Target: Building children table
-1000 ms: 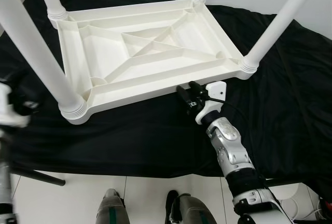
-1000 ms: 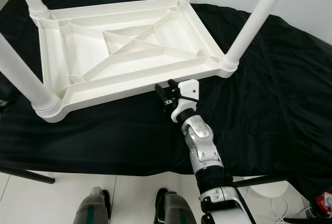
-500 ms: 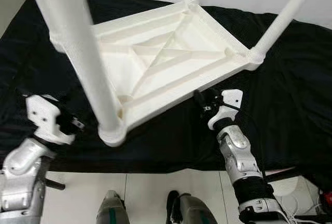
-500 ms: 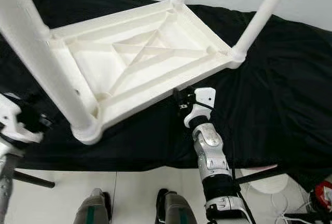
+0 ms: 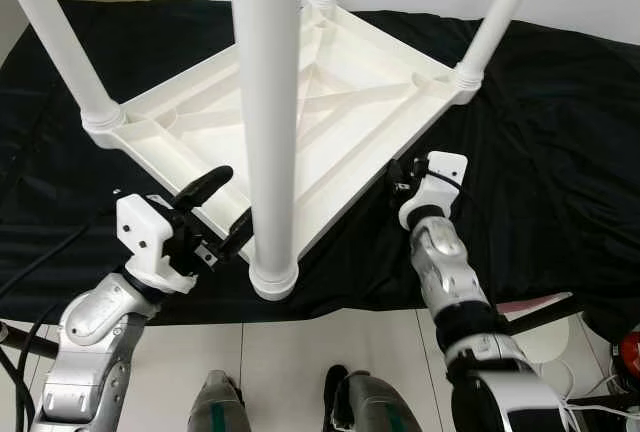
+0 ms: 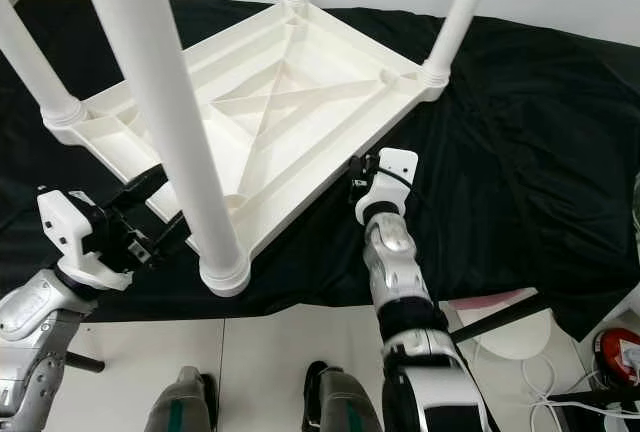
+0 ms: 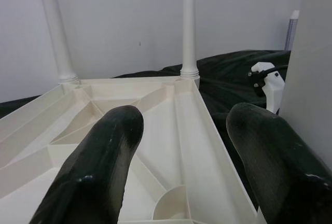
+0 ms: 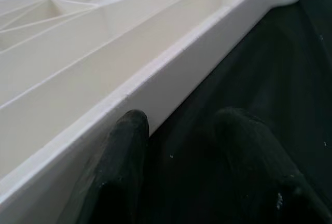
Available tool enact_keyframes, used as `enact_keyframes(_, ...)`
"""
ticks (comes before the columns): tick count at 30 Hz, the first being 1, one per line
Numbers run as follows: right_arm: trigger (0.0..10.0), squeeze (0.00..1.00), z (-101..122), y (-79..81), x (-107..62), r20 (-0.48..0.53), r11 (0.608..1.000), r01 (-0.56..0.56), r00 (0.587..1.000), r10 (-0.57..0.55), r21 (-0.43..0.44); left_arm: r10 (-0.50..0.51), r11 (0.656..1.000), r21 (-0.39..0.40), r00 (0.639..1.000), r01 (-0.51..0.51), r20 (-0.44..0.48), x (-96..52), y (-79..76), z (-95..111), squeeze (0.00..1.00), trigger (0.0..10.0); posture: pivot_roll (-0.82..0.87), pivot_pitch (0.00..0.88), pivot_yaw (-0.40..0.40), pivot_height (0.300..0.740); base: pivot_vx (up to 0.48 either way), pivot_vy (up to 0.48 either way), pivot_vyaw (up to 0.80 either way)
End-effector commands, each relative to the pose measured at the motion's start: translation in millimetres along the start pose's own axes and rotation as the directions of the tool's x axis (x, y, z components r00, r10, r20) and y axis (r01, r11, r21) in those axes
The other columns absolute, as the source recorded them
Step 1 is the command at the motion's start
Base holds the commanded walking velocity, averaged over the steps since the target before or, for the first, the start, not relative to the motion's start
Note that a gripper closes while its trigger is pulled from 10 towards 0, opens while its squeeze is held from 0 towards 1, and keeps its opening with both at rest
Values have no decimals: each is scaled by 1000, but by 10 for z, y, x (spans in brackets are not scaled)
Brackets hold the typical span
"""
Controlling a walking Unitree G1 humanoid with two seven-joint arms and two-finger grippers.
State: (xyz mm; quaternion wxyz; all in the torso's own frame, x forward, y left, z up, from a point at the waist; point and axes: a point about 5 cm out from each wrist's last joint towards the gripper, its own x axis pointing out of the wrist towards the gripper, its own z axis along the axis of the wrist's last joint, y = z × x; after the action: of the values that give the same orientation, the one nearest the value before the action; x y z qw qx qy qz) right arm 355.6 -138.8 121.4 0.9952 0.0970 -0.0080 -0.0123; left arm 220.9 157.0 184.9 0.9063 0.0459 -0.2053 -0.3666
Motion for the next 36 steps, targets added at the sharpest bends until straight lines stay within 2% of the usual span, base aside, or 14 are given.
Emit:
enact_keyframes(1,10000,0,-103,26,23,-74,1000,15,997,-14,21,-31,999,-18,999,32,28,39,-76,50,0,10000,167,115,-17,740,0,0,0)
enact_keyframes(9,10000,0,-75,76,186,-144,999,-16,989,11,-32,-39,997,-61,998,42,56,104,-187,107,0,10000,165,118,-31,740,0,0,0)
enact_keyframes(14,10000,0,-61,112,232,-169,997,-57,985,47,-57,-53,997,-48,997,55,49,114,-228,121,0,10000,165,120,-45,740,0,0,0)
enact_keyframes(15,10000,0,-49,132,251,-178,993,-85,982,68,-87,-83,994,-62,996,86,44,111,-277,127,0,10000,167,122,-50,740,0,0,0)
enact_keyframes(25,10000,0,-29,164,291,-192,980,-131,976,102,-147,-200,967,-158,979,202,27,66,-476,172,0,10000,168,138,-49,740,0,0,0)
enact_keyframes(34,10000,0,-2,196,315,-192,976,-152,974,121,-158,-209,960,-182,977,212,32,60,-498,231,0,10000,169,166,-41,740,0,0,0)
enact_keyframes(35,10000,0,19,231,327,-189,972,-170,972,139,-162,-208,959,-190,978,210,32,58,-499,255,0,10000,175,211,-24,740,0,0,0)
enact_keyframes(36,10000,0,19,231,327,-189,972,-170,972,139,-162,-208,959,-190,978,210,32,58,-499,255,0,10000,175,211,-24,740,0,0,0)
